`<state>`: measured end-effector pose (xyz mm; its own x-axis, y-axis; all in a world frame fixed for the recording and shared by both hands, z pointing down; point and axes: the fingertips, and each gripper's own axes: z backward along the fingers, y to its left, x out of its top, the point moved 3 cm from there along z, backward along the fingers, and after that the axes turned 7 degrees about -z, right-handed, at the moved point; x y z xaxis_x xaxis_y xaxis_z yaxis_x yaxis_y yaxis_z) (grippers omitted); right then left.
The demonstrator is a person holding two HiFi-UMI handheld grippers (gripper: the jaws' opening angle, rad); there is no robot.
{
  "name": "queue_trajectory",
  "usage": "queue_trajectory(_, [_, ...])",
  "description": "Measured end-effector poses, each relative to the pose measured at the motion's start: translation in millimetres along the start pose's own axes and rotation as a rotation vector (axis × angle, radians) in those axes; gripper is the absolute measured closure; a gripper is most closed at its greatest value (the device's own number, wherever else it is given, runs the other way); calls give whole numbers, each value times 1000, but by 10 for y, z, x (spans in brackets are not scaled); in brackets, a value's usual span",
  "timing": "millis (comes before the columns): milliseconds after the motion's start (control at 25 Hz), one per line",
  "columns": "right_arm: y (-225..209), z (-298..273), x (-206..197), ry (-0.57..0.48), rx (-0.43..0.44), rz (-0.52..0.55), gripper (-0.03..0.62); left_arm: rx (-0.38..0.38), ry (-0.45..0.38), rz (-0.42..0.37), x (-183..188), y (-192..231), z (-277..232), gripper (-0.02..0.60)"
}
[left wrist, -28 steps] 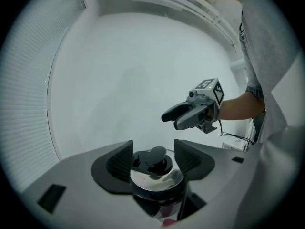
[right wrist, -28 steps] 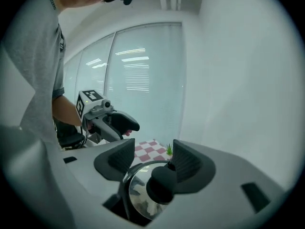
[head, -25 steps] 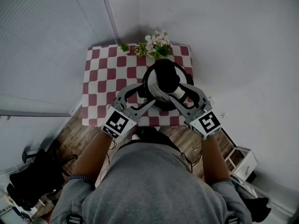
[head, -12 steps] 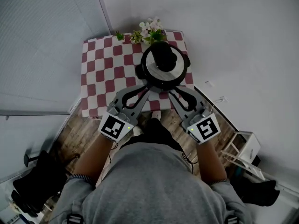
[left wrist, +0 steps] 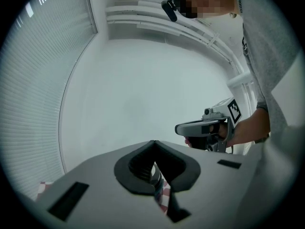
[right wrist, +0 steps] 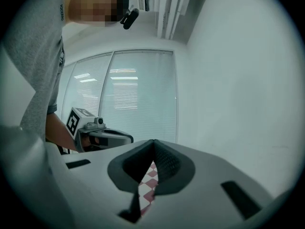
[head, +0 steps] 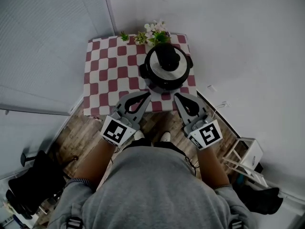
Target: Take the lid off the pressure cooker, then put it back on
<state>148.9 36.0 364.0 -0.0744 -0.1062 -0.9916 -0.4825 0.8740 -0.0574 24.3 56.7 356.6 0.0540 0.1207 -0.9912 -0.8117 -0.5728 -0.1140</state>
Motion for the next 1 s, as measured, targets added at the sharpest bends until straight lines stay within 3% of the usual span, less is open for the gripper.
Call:
queue_trajectory(400, [-86,183,92,-12,53,50,589,70,-43,-16,177,-221,-107,565])
queue_trajectory(1000, [-229,432,60,-31,131,44,589,156,-23,-35,188,-482,-195,565])
